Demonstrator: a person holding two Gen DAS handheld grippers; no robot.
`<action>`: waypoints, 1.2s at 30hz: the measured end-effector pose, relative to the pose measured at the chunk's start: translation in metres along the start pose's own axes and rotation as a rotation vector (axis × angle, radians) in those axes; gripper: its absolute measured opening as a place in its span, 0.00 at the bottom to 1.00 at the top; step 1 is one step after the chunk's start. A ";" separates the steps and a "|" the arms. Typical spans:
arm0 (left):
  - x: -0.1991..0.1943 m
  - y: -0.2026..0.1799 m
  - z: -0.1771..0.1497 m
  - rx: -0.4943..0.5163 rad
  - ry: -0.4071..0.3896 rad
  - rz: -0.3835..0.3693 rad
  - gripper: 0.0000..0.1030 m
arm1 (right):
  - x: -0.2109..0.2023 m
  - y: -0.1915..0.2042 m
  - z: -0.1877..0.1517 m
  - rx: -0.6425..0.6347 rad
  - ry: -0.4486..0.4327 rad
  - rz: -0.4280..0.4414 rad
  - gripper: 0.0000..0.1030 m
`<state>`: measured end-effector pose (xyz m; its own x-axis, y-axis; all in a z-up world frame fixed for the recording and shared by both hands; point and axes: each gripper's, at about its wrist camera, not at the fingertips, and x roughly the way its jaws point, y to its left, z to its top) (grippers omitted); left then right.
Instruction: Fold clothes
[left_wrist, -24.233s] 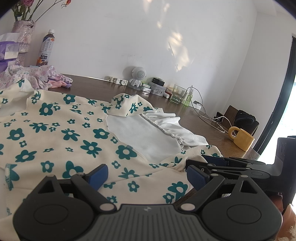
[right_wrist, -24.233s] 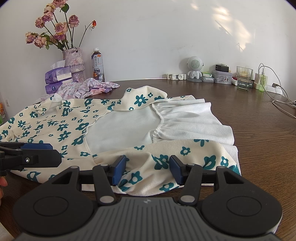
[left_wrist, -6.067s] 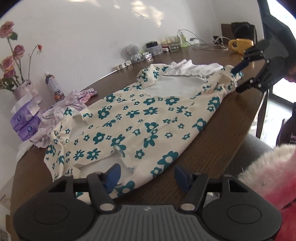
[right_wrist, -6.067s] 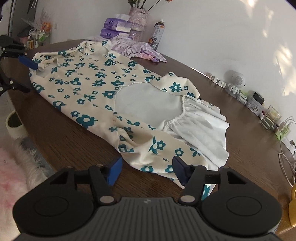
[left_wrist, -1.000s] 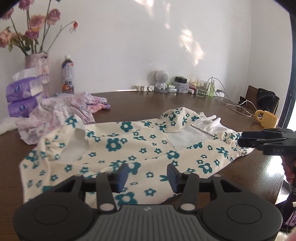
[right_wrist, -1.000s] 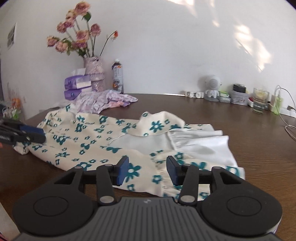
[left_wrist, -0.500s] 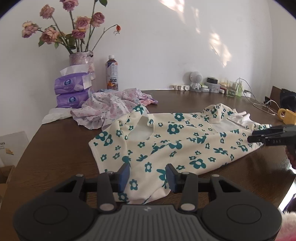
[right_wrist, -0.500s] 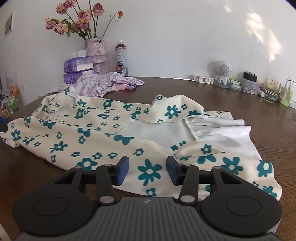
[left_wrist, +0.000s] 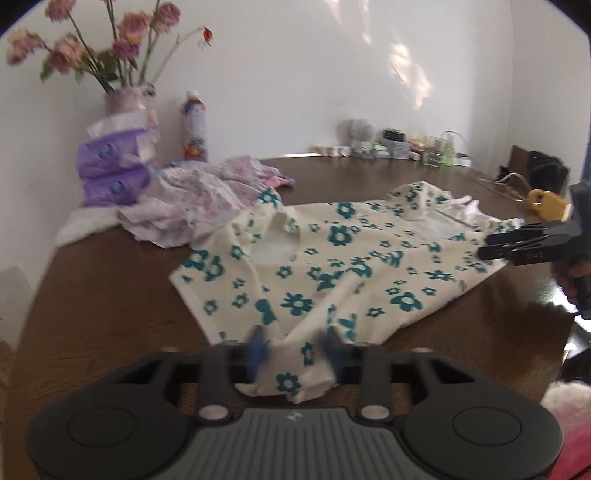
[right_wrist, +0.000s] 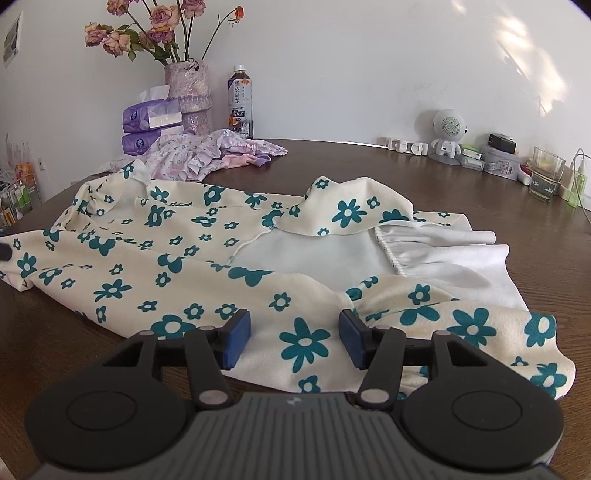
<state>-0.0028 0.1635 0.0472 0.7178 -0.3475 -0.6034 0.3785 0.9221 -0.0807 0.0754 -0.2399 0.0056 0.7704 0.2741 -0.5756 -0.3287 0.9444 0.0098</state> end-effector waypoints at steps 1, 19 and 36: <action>0.002 0.006 0.003 -0.028 0.014 -0.030 0.08 | 0.000 0.001 0.000 -0.003 0.001 -0.003 0.53; 0.017 0.093 0.005 -0.394 0.051 -0.181 0.23 | 0.001 0.000 0.000 -0.014 0.015 0.001 0.55; -0.030 0.067 -0.017 -0.362 -0.036 -0.130 0.26 | 0.001 0.002 -0.002 -0.023 0.011 -0.002 0.57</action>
<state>-0.0092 0.2392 0.0463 0.6995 -0.4655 -0.5422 0.2416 0.8681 -0.4336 0.0742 -0.2384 0.0036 0.7651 0.2704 -0.5844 -0.3401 0.9403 -0.0101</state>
